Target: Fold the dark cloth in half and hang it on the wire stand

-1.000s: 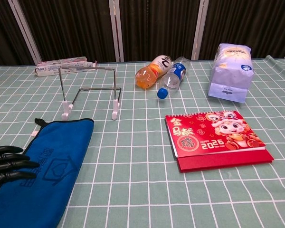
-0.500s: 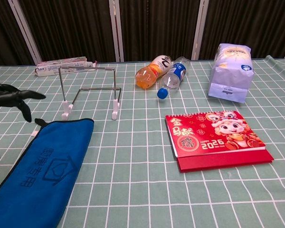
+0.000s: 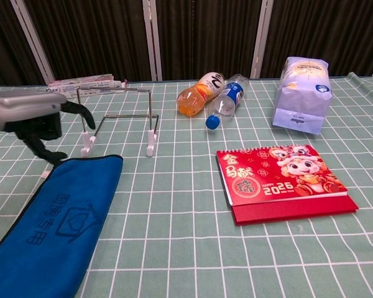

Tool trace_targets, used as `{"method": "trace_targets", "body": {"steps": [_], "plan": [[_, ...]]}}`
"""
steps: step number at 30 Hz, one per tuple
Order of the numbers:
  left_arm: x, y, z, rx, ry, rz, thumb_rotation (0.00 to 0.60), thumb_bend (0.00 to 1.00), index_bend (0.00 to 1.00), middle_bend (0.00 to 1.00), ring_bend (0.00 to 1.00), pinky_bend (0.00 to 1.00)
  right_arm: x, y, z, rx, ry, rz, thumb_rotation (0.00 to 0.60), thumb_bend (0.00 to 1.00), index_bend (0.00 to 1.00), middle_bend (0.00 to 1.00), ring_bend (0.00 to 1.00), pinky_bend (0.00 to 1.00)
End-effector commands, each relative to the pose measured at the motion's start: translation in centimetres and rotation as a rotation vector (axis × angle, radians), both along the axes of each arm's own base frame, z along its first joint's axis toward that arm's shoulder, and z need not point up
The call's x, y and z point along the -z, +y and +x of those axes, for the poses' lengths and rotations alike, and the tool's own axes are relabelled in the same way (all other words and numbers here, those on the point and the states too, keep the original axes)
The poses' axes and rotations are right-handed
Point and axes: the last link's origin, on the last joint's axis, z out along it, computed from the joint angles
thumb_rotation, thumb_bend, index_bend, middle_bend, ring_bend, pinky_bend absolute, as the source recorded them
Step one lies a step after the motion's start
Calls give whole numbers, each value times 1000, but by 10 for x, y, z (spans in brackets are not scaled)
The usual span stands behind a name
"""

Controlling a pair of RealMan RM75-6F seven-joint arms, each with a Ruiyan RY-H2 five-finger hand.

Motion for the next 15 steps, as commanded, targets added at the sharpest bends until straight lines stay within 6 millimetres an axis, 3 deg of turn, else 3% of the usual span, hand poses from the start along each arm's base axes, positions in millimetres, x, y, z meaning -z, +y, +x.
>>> {"method": "trace_targets", "body": {"steps": [1,7,15], "plan": [[23,11,14,2,8,-41,600,349,280,981,955,1000,1,-2,-1,8,1,4,600,0,11,0,0,0],[41,19,16,5,34,-39,600,349,293,981,954,1000,4,-5,-4,27,7,16,600,0,13,0,0,0],[51,32,11,-37,43,-15,600,349,296,981,953,1000,5,-8,-6,40,8,22,600,0,15,0,0,0]]}}
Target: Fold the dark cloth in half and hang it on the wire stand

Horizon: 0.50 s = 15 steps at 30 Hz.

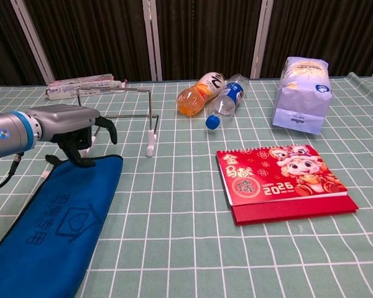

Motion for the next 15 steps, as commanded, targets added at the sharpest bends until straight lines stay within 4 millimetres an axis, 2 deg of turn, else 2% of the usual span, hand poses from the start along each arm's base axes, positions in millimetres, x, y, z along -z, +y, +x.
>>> {"method": "trace_targets", "body": {"steps": [1,15], "plan": [[6,4,-1,-21,-3,-7,600,350,298,981,953,1000,0,0,0,2,1,2,600,0,16,0,0,0],[21,8,0,-39,20,-35,600,351,314,981,952,1000,1,-1,-2,10,-2,6,600,0,19,0,0,0]]}}
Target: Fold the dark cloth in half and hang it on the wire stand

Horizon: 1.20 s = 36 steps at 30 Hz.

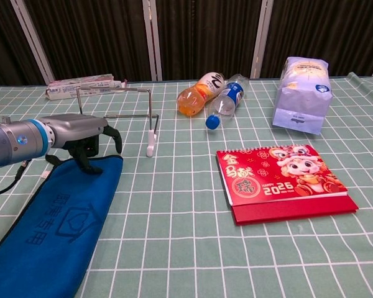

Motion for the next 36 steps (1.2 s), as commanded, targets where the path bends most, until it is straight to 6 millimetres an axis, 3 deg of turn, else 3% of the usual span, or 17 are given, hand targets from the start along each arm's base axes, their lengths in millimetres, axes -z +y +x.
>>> {"method": "trace_targets", "body": {"steps": [1,27,36], "plan": [[2,0,1,-1,7,0,600,351,316,981,952,1000,0,0,0,1,-1,1,600,0,19,0,0,0],[8,-4,-4,-20,-2,-14,600,353,414,981,953,1000,1,1,1,-7,-6,13,600,0,0,0,0,0],[4,-5,-7,-16,5,-8,600,354,585,981,952,1000,2,1,2,-11,-7,17,600,0,7,0,0,0]]}}
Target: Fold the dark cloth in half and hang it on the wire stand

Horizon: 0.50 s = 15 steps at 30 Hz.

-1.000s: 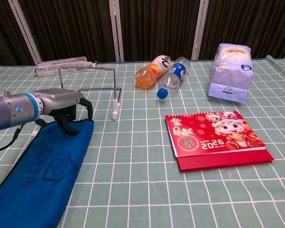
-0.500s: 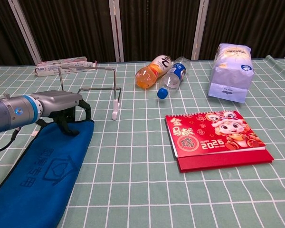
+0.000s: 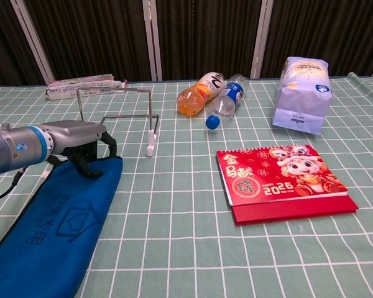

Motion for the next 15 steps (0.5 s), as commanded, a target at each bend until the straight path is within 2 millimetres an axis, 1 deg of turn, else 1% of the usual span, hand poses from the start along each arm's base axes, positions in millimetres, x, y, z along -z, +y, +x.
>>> {"method": "trace_targets", "body": {"steps": [1,10,12,15], "plan": [[-2,-1,-1,6,4,8,600,353,598,981,953,1000,0,0,0,-1,0,0,600,0,9,0,0,0],[-5,-6,0,24,15,15,600,354,626,981,953,1000,0,1,1,-5,-1,2,600,0,28,0,0,0],[-6,-7,0,27,14,13,600,377,635,981,953,1000,0,1,1,-6,-2,1,600,0,31,0,0,0],[-7,-8,1,32,14,12,600,463,652,981,952,1000,-1,2,1,-7,-2,0,600,0,36,0,0,0]]}}
